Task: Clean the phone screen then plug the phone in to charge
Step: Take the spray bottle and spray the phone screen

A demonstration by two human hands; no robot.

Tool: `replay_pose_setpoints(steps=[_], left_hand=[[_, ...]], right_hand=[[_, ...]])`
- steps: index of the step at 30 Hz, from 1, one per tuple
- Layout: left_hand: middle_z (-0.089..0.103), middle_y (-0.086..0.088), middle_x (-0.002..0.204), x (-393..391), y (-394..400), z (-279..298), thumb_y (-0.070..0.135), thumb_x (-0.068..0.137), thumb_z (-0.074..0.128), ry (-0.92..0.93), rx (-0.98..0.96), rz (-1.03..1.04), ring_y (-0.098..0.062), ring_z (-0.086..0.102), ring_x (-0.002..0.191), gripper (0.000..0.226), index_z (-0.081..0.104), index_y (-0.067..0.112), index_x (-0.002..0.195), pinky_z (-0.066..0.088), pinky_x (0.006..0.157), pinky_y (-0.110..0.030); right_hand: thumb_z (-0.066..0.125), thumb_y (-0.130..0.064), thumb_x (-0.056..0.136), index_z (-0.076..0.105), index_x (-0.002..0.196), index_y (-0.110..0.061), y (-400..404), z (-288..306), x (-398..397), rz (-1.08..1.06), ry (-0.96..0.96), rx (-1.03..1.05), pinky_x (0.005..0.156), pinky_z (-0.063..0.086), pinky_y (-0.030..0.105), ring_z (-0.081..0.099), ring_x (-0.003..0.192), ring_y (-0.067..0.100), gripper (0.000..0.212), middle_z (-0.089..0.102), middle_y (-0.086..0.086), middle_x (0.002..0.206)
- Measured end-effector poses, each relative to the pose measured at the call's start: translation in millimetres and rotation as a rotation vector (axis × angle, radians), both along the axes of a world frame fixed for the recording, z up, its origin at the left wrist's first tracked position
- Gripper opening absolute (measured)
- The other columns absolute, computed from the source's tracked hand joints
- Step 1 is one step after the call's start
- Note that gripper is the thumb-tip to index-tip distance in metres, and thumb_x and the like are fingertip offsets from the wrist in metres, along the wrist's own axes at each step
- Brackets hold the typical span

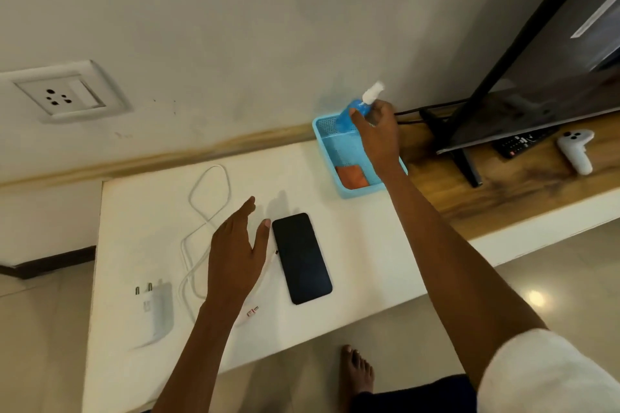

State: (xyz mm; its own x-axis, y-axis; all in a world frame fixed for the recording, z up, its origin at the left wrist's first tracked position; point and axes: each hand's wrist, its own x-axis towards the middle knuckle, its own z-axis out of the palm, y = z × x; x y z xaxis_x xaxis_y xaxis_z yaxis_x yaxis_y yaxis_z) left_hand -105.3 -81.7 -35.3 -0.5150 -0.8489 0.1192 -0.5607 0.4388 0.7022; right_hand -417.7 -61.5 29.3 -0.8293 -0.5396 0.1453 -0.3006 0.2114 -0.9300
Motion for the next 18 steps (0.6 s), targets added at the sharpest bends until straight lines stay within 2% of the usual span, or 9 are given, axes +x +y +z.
replay_pose_setpoints(steps=[2, 5, 9, 11, 14, 16, 18], left_hand=[[0.059, 0.006, 0.138, 3.6, 1.0, 7.4, 0.047, 0.100, 0.044, 0.050, -0.016, -0.002, -0.017, 0.057, 0.124, 0.048, 0.049, 0.023, 0.142, 0.042, 0.109, -0.033], [0.066, 0.006, 0.126, 10.0, 2.2, 17.0, 0.037, 0.102, 0.048, 0.070, -0.099, -0.002, -0.018, 0.065, 0.106, 0.039, 0.054, 0.022, 0.137, 0.050, 0.098, -0.036], [0.068, 0.009, 0.122, 26.5, 4.5, 21.3, 0.037, 0.103, 0.045, 0.062, -0.139, -0.020, -0.011, 0.062, 0.112, 0.036, 0.055, 0.024, 0.135, 0.044, 0.097, -0.025], [0.068, 0.010, 0.121, 34.0, 5.0, 21.1, 0.037, 0.103, 0.045, 0.047, -0.155, -0.047, -0.011, 0.063, 0.110, 0.035, 0.056, 0.025, 0.134, 0.043, 0.096, -0.023], [0.068, 0.012, 0.121, 44.1, 8.8, 20.4, 0.035, 0.104, 0.046, 0.046, -0.185, -0.077, -0.009, 0.062, 0.109, 0.033, 0.056, 0.026, 0.134, 0.043, 0.094, -0.023], [0.067, 0.013, 0.121, 48.5, 9.8, 19.3, 0.034, 0.104, 0.045, 0.046, -0.211, -0.096, -0.008, 0.061, 0.108, 0.034, 0.054, 0.026, 0.135, 0.039, 0.094, -0.019], [0.066, 0.015, 0.120, 52.7, 9.5, 19.5, 0.035, 0.104, 0.044, 0.061, -0.226, -0.084, -0.006, 0.060, 0.107, 0.035, 0.052, 0.027, 0.136, 0.037, 0.095, -0.019]], right_hand=[[0.065, -0.030, 0.095, 0.051, 0.126, -0.010, 15.5, 11.4, 26.1, 0.031, -0.015, -0.094, 0.096, 0.052, 0.028, 0.066, 0.110, 0.018, 0.040, 0.066, 0.001, 0.119], [0.064, -0.027, 0.096, 0.051, 0.126, -0.015, 48.2, 18.8, 76.2, 0.104, -0.103, -0.143, 0.093, 0.055, 0.031, 0.067, 0.103, 0.013, 0.035, 0.064, -0.003, 0.117], [0.065, -0.024, 0.095, 0.053, 0.124, -0.023, 98.2, 5.5, 137.2, 0.228, -0.287, -0.102, 0.086, 0.059, 0.039, 0.069, 0.100, 0.023, 0.031, 0.063, -0.003, 0.115], [0.065, -0.026, 0.094, 0.053, 0.124, -0.021, 117.0, -5.9, 161.6, 0.260, -0.378, -0.065, 0.077, 0.058, 0.035, 0.070, 0.087, 0.020, 0.032, 0.067, 0.005, 0.111], [0.058, -0.030, 0.097, 0.057, 0.117, -0.033, 131.1, -24.3, 189.1, 0.257, -0.485, -0.021, 0.064, 0.055, 0.028, 0.065, 0.071, 0.013, 0.020, 0.071, 0.001, 0.093], [0.056, -0.042, 0.097, 0.058, 0.115, -0.038, 124.2, -31.4, 196.6, 0.260, -0.472, 0.032, 0.061, 0.053, 0.028, 0.063, 0.066, 0.012, 0.019, 0.069, -0.003, 0.084], [0.053, -0.061, 0.091, 0.057, 0.123, -0.035, 109.5, -34.0, 197.5, 0.335, -0.340, 0.103, 0.061, 0.053, 0.027, 0.062, 0.064, 0.009, 0.041, 0.067, -0.008, 0.080]])
